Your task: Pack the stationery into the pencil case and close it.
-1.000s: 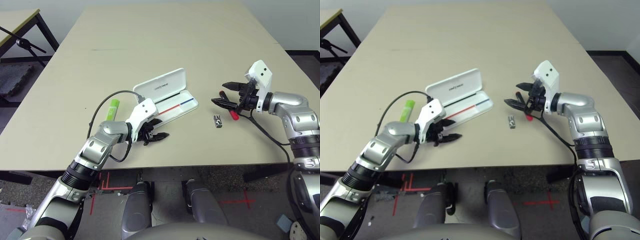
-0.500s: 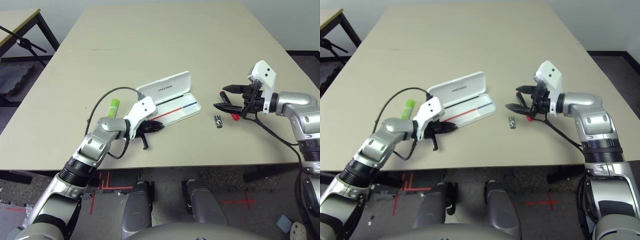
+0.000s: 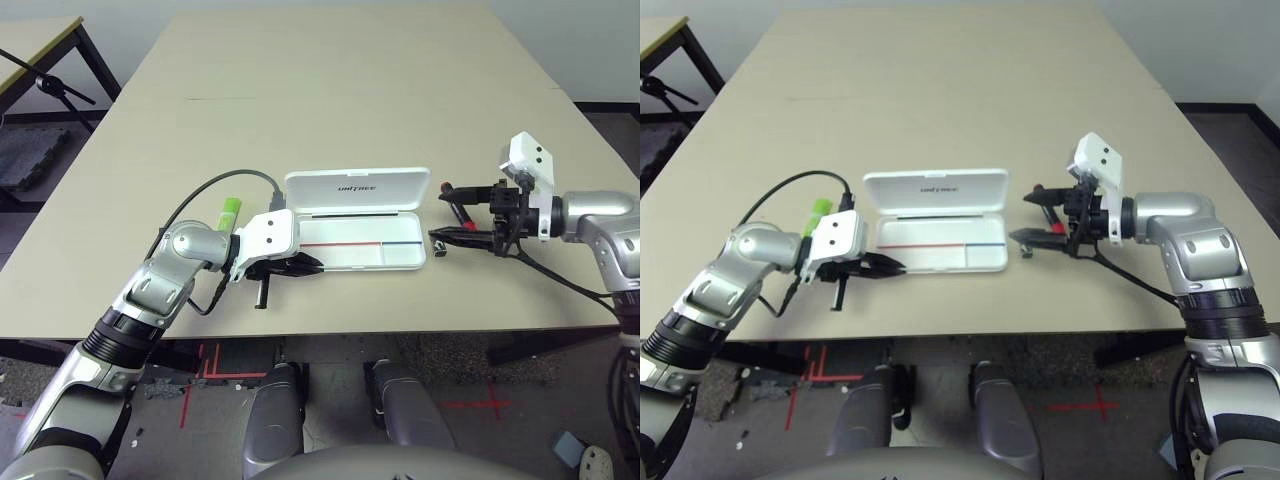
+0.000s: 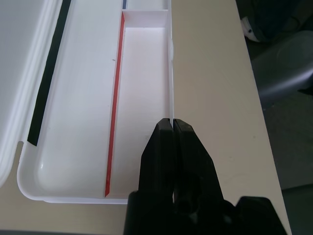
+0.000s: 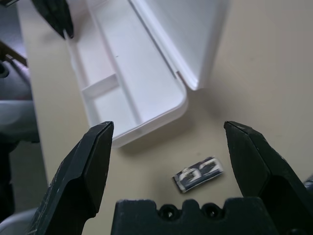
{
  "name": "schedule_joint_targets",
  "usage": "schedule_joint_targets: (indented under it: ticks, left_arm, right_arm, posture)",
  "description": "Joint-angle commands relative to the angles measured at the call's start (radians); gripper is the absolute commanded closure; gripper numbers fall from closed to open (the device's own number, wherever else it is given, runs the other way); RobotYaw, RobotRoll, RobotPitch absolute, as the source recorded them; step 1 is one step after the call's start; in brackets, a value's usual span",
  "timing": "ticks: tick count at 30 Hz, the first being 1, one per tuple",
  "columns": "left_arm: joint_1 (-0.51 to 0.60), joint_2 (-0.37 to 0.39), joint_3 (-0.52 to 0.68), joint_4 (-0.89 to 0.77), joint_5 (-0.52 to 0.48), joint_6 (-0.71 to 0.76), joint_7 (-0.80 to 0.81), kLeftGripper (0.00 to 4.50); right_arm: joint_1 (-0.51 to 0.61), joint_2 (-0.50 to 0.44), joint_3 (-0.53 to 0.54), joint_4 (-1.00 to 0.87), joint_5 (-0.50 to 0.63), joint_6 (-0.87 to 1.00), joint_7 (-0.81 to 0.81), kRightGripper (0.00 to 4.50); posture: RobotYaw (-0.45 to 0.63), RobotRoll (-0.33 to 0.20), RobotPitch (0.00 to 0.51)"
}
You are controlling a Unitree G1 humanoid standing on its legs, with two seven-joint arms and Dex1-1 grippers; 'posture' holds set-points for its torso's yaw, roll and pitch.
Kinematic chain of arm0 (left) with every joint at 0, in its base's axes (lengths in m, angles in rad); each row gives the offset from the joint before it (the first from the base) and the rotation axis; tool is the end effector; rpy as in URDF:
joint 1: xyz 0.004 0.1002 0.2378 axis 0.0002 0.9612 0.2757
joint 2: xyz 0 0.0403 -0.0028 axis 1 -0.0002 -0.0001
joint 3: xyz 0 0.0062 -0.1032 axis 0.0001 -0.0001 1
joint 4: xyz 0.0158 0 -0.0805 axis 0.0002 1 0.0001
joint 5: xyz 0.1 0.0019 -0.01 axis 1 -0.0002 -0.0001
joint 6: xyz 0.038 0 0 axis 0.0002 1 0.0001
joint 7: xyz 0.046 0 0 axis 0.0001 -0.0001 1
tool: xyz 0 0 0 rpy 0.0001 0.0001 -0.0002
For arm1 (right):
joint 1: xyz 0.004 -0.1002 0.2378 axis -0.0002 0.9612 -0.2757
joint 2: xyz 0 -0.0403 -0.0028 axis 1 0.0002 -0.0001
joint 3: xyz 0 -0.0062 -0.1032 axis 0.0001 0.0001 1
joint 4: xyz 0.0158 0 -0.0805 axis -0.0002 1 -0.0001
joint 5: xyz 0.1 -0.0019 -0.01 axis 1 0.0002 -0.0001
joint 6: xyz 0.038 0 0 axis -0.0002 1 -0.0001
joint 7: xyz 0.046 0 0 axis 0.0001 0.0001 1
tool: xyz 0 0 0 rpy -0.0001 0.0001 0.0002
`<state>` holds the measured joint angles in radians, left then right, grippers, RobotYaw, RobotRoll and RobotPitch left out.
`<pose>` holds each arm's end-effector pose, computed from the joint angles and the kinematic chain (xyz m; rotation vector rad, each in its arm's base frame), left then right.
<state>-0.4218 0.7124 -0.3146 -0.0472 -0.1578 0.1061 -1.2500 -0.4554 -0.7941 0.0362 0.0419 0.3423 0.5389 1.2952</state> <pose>0.2635 0.1966 0.1483 0.6973 0.1898 -1.4740 0.2690 -0.2659 0.1753 -0.2905 0.3881 1.1838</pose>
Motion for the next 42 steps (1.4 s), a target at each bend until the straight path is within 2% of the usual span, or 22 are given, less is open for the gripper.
schedule_joint_targets:
  ticks: [1, 19, 32, 35, 42]
  left_arm:
    - [-0.007, -0.008, 0.003, 0.042, 0.005, -0.026, -0.014, 4.48]
    - [0.031, -0.020, 0.000, 0.075, 0.042, 0.010, 0.029, 4.48]
    - [0.040, -0.029, -0.009, 0.103, 0.058, -0.031, 0.022, 4.48]
    - [0.039, -0.033, -0.008, 0.106, 0.063, -0.038, 0.029, 3.83]
    - [0.033, -0.013, 0.021, 0.040, 0.032, -0.010, 0.021, 1.28]
  right_arm:
    - [0.015, -0.016, 0.022, -0.036, 0.016, 0.013, 0.017, 0.00]
    - [0.024, -0.014, 0.040, -0.044, 0.013, 0.005, 0.000, 0.00]
    - [0.031, -0.015, 0.039, -0.045, 0.007, -0.003, -0.013, 0.00]
    - [0.028, -0.016, 0.039, -0.041, 0.005, -0.005, -0.013, 0.00]
    - [0.031, -0.029, 0.044, -0.034, 0.003, -0.010, 0.000, 0.00]
  posture:
    - [-0.08, 0.000, 0.122]
    - [-0.07, 0.000, 0.124]
    - [-0.08, 0.000, 0.122]
    - [-0.08, 0.000, 0.123]
    - [-0.08, 0.000, 0.126]
